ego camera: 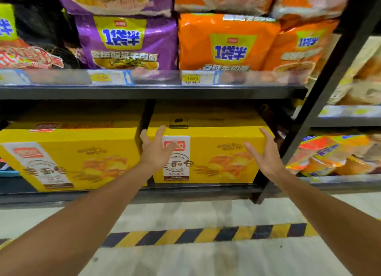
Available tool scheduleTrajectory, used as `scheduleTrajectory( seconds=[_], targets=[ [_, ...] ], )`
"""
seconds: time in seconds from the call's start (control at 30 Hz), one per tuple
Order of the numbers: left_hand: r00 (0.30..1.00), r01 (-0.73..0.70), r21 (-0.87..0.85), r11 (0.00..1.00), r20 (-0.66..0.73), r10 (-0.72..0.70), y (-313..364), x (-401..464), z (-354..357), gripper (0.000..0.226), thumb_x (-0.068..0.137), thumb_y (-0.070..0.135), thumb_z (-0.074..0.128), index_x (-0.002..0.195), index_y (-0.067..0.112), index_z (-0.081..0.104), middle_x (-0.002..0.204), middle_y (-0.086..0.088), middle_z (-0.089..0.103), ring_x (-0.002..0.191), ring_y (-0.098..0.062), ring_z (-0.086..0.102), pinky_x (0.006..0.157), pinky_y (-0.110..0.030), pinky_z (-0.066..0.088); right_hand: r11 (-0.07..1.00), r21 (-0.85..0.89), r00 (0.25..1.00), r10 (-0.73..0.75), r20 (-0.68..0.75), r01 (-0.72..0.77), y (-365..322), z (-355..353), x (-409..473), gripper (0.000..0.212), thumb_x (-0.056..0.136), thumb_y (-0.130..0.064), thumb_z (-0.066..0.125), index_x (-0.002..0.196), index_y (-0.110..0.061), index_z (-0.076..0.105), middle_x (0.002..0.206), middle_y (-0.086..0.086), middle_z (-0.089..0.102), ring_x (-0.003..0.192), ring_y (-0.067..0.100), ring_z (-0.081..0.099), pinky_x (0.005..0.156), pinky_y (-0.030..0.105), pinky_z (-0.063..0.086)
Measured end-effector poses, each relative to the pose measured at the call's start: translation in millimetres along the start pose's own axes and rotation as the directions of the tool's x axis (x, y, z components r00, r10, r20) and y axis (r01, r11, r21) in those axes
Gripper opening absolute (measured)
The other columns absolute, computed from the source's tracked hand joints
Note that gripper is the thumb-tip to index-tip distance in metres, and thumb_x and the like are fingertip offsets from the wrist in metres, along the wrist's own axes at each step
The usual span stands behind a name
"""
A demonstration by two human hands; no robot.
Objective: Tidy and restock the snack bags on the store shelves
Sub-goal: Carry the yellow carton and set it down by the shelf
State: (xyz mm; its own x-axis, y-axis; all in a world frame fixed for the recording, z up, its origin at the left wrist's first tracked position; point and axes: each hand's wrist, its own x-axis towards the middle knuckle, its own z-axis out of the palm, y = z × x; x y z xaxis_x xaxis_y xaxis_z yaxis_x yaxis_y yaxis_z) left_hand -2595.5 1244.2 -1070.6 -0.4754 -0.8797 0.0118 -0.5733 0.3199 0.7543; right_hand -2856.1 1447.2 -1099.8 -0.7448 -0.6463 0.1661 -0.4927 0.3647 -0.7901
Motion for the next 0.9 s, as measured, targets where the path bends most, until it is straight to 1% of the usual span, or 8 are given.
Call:
scheduleTrajectory(
  seconds=[0.13, 0.23, 0.3, 0.37, 0.43, 0.53, 0.7, 0.9],
  targets=[
    [0.999, 0.007, -0.044, 0.999, -0.05, -0.009, -10, 2, 9, 0.059, 0.107, 0.036, 0.048, 0.159, 0.043, 0.021, 0.15, -0.025, 0.028, 0.129, -0.039, 0.052, 0.094, -0.045, 0.057, 0.996, 0.087, 0.999, -0.03, -0.02, 0.032, 5, 12, 0, 0.069, 0.102, -0.042, 0.057, 0.158, -0.029, 0.019, 0.155, 0.018, 0.033, 0.133, 0.036, 0.042, 0.104, 0.035, 0.031],
    [0.998, 0.002, -0.096, 0.995, -0.057, -0.007, -18, 4, 10, 0.058, 0.106, 0.037, 0.051, 0.156, 0.049, 0.024, 0.142, -0.017, 0.038, 0.117, -0.034, 0.061, 0.081, -0.038, 0.062, 1.0, 0.022, 1.0, -0.01, -0.019, 0.01, 10, 11, -2, 0.068, 0.099, -0.054, 0.053, 0.155, -0.038, 0.017, 0.115, 0.018, 0.051, 0.074, 0.029, 0.055, 0.083, 0.042, 0.047],
    [0.999, 0.015, -0.156, 0.988, -0.032, -0.02, -16, -2, 7, 0.063, 0.103, 0.036, 0.057, 0.155, 0.053, 0.026, 0.144, -0.014, 0.043, 0.114, -0.03, 0.064, 0.066, -0.025, 0.06, 0.999, -0.013, 0.999, -0.03, -0.02, 0.03, 16, 6, -3, 0.066, 0.099, -0.059, 0.05, 0.153, -0.043, 0.016, 0.099, 0.014, 0.052, 0.057, 0.023, 0.05, 0.072, 0.04, 0.045],
    [0.999, 0.035, -0.221, 0.975, -0.032, -0.043, -17, -14, 4, 0.068, 0.1, 0.034, 0.065, 0.154, 0.054, 0.028, 0.145, -0.016, 0.046, 0.113, -0.032, 0.067, 0.059, -0.022, 0.059, 0.999, -0.023, 0.999, -0.038, -0.017, 0.038, 14, 0, -9, 0.065, 0.099, -0.058, 0.049, 0.154, -0.042, 0.018, 0.1, 0.014, 0.057, 0.064, 0.026, 0.055, 0.075, 0.04, 0.044],
    [0.998, 0.038, -0.216, 0.976, -0.041, -0.048, -17, -33, 1, 0.07, 0.099, 0.029, 0.067, 0.154, 0.052, 0.03, 0.147, -0.014, 0.046, 0.114, -0.032, 0.067, 0.066, -0.03, 0.061, 1.0, -0.011, 1.0, -0.019, -0.013, 0.019, 12, -5, -22, 0.064, 0.1, -0.056, 0.051, 0.154, -0.038, 0.021, 0.112, 0.016, 0.061, 0.087, 0.034, 0.061, 0.085, 0.045, 0.045],
    [0.998, 0.01, -0.22, 0.975, -0.065, -0.025, -15, -70, -5, 0.068, 0.101, 0.021, 0.065, 0.157, 0.042, 0.033, 0.145, -0.007, 0.048, 0.107, -0.023, 0.065, 0.072, -0.034, 0.062, 0.999, 0.003, 0.998, -0.052, -0.03, 0.052, 15, -12, -54, 0.071, 0.093, -0.074, 0.047, 0.152, -0.042, 0.022, 0.11, 0.01, 0.06, 0.095, 0.03, 0.058, 0.083, 0.045, 0.047],
    [0.996, -0.075, -0.202, 0.977, -0.07, 0.062, -28, -132, -24, 0.07, 0.097, 0.02, 0.07, 0.156, 0.038, 0.037, 0.142, -0.006, 0.058, 0.118, -0.032, 0.067, 0.084, -0.053, 0.061, 0.998, 0.043, 0.998, -0.038, -0.049, 0.04, 2, -29, -118, 0.064, 0.101, -0.047, 0.058, 0.156, -0.034, 0.028, 0.158, 0.002, 0.043, 0.139, 0.034, 0.047, 0.109, 0.049, 0.04],
    [0.968, -0.103, -0.135, 0.985, -0.24, 0.068, -54, -200, -39, 0.062, 0.091, 0.03, 0.077, 0.146, 0.043, 0.052, 0.114, -0.007, 0.075, 0.092, -0.027, 0.072, 0.075, -0.051, 0.063, 0.999, -0.014, 0.987, 0.026, -0.159, -0.029, -10, -35, -212, 0.06, 0.098, -0.061, 0.056, 0.15, -0.047, 0.031, 0.12, 0.007, 0.067, 0.104, 0.036, 0.065, 0.09, 0.054, 0.054]
  ],
)
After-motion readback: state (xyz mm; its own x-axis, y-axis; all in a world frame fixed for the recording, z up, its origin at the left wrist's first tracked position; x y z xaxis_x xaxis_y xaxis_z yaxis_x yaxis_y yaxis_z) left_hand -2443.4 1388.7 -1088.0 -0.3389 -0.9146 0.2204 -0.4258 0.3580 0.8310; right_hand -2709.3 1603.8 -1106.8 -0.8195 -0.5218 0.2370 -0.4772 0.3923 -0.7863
